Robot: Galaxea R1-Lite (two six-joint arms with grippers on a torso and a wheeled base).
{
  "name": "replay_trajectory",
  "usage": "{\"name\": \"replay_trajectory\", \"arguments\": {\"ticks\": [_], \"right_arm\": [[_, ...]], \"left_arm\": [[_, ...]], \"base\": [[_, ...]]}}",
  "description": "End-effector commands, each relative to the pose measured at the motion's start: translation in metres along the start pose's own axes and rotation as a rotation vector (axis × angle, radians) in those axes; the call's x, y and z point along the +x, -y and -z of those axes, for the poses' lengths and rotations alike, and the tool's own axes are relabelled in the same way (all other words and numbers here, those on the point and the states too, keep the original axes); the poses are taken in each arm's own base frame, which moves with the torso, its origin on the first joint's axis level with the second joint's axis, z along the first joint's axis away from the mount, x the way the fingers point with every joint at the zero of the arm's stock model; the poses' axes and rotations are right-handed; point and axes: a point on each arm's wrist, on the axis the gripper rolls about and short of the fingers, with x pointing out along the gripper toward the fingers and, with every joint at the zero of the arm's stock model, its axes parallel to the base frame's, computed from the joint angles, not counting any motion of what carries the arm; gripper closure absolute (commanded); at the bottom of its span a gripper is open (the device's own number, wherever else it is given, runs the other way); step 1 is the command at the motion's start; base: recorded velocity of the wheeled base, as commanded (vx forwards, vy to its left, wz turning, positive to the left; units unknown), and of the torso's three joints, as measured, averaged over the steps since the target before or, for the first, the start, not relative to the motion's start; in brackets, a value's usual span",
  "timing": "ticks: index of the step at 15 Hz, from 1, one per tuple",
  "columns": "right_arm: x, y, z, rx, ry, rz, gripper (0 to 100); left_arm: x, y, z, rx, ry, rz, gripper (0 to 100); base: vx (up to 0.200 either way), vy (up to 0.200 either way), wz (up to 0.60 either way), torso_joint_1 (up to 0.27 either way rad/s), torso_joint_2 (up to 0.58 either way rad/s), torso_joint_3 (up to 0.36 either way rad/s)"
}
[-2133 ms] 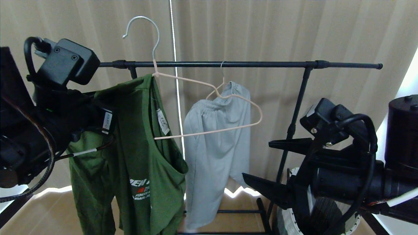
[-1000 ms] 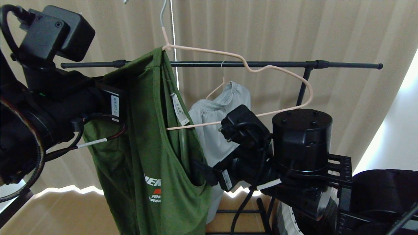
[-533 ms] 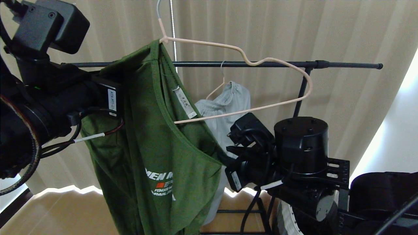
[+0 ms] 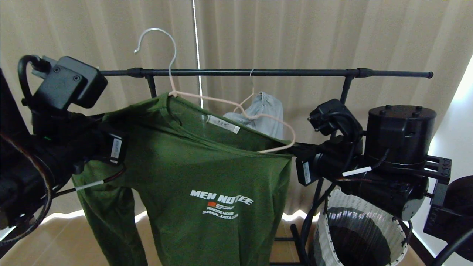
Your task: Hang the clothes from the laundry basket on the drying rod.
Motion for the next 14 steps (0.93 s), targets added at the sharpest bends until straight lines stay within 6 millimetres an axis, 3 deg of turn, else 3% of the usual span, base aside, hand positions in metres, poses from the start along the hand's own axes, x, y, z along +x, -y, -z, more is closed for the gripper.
{"name": "replay_trajectory", "arguments": {"ticks": [1, 6, 10, 11, 14], "right_arm": [[-0.006, 0.01, -0.009, 0.015, 0.035, 0.026, 100], [-0.014, 0.009, -0.016, 0.013, 0.06, 0.0, 100], [-0.029, -0.017, -0.019, -0.009, 0.08, -0.13, 100], [-0.033, -0.025, -0.02, -0.02, 0.085, -0.164, 0], [-0.039, -0.038, -0.018, -0.063, 0.068, -0.215, 0]], "left_arm": [[-0.006, -0.005, 0.014, 0.044, -0.034, -0.02, 100], [-0.002, -0.009, 0.032, 0.115, -0.108, -0.051, 100], [-0.002, -0.01, 0.031, 0.11, -0.106, -0.056, 100], [-0.001, -0.011, 0.03, 0.106, -0.102, -0.06, 100], [0.001, -0.012, 0.025, 0.09, -0.087, -0.092, 100]], "base": [[0.0, 0.0, 0.0, 0.0, 0.0, 0.0], [0.0, 0.0, 0.0, 0.0, 0.0, 0.0], [0.0, 0.0, 0.0, 0.0, 0.0, 0.0], [0.0, 0.0, 0.0, 0.0, 0.0, 0.0], [0.0, 0.0, 0.0, 0.0, 0.0, 0.0]]}}
